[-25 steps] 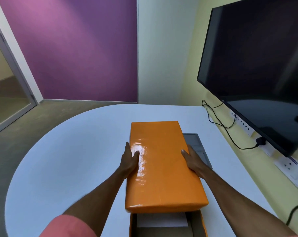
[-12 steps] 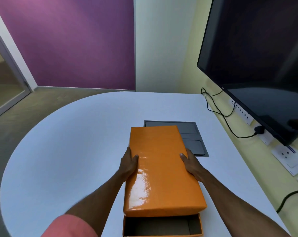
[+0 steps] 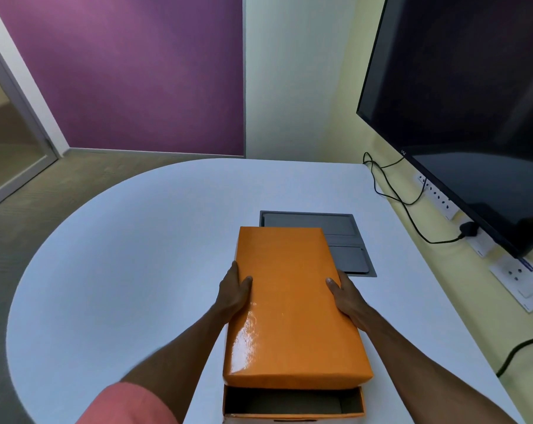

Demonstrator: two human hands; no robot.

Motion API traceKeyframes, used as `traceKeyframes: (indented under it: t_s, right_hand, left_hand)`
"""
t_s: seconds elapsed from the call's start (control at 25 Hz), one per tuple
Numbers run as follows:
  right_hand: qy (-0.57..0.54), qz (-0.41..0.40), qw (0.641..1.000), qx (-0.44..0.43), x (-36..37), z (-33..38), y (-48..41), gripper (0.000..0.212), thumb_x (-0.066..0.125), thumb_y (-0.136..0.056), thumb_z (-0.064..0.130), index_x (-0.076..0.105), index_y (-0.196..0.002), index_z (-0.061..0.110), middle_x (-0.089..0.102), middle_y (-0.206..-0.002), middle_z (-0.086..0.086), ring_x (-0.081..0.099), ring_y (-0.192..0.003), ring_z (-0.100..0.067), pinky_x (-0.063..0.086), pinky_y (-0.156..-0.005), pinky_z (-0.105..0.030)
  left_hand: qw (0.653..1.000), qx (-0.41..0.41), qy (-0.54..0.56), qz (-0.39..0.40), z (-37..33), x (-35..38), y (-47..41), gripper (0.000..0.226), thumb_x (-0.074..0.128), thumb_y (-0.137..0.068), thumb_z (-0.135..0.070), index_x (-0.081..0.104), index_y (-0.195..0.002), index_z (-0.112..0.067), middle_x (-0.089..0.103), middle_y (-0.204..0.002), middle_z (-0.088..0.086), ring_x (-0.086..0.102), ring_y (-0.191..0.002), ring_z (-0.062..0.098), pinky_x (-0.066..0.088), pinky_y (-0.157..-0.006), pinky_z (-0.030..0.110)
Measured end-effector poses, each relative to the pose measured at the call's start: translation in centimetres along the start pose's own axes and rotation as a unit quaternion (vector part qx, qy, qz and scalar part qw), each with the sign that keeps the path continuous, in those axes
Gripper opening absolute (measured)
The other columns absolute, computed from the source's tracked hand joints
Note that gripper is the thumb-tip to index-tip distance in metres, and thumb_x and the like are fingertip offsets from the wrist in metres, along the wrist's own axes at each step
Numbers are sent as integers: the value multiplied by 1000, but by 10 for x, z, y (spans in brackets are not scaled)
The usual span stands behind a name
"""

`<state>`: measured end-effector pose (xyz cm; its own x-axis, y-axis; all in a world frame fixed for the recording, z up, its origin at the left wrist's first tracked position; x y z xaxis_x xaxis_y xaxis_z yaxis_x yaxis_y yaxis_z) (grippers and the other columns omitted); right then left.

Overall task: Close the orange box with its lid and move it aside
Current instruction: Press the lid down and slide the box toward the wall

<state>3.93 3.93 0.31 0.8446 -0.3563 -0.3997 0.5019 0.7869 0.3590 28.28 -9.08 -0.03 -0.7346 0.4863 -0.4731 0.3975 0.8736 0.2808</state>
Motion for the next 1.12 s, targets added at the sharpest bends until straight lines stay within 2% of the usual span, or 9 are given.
traceKeyframes:
  t_s: [0.2,0.36,0.48,0.64,0.72,0.84,0.96,1.12]
  right_hand:
    - [17,0,1000,-3,1,-8,16,51,36,-101,33,25,-148,17,42,-148,-11,45,-131,-30,38,-110,-45]
    - [32,-13,999,6,4,-17,31,51,36,-101,31,27,-148,13,43,-147,-12,45,-131,-30,38,-110,-45]
    - [44,-19,999,6,4,-19,36,50,36,-101,31,28,-147,11,44,-147,-13,46,-130,-31,38,-110,-46]
    - [78,-36,996,12,2,-17,48,58,39,-100,33,20,-150,9,36,-152,-15,40,-136,-32,34,-112,-43]
    - [104,-51,993,15,-1,-20,57,65,44,-98,37,18,-150,8,35,-152,-17,38,-137,-34,33,-110,-44]
    - [141,-73,986,48,-6,-34,73,79,50,-90,53,19,-148,10,39,-148,-20,43,-133,-38,39,-106,-50]
    - [161,-85,981,69,-7,-47,90,85,48,-86,62,17,-148,12,41,-146,-20,46,-129,-41,41,-103,-53]
    - [175,-74,979,69,2,-56,103,90,43,-86,66,4,-151,19,35,-151,-17,43,-132,-41,37,-107,-55]
  left_hand:
    - [999,22,-25,4,6,5,11,69,42,-97,-45,13,-152,-15,36,-153,10,45,-134,34,39,-110,50]
    - [999,38,-38,-10,24,13,16,81,36,-86,-62,13,-151,-18,38,-152,8,46,-133,33,40,-108,55]
    - [998,41,-35,-23,39,19,11,81,36,-84,-67,18,-148,-20,41,-150,7,48,-131,32,42,-106,56]
    - [998,33,-34,-28,35,16,28,83,38,-82,-67,21,-147,-17,42,-149,9,48,-131,33,43,-105,56]
    - [998,14,-46,-45,28,10,45,80,44,-85,-63,24,-146,-15,42,-149,10,48,-131,34,42,-106,56]
    - [993,-14,-88,-78,27,8,69,73,48,-88,-57,28,-143,-14,43,-147,11,49,-129,35,43,-104,55]
    - [992,-22,-108,-68,31,14,83,78,44,-89,-61,21,-147,-16,36,-153,10,46,-132,36,40,-106,57]
    - [992,-22,-111,-57,37,13,91,86,38,-83,-73,16,-148,-21,35,-153,9,47,-130,38,41,-104,58]
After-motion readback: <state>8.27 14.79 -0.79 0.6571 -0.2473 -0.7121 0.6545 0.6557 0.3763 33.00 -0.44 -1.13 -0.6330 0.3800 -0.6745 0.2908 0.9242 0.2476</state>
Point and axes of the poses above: each hand's wrist, its own y-axis away from the middle knuckle, its own x-axis out of the palm, z = x × y, the point moved 10 cm from there along -y, towards the middle knuckle
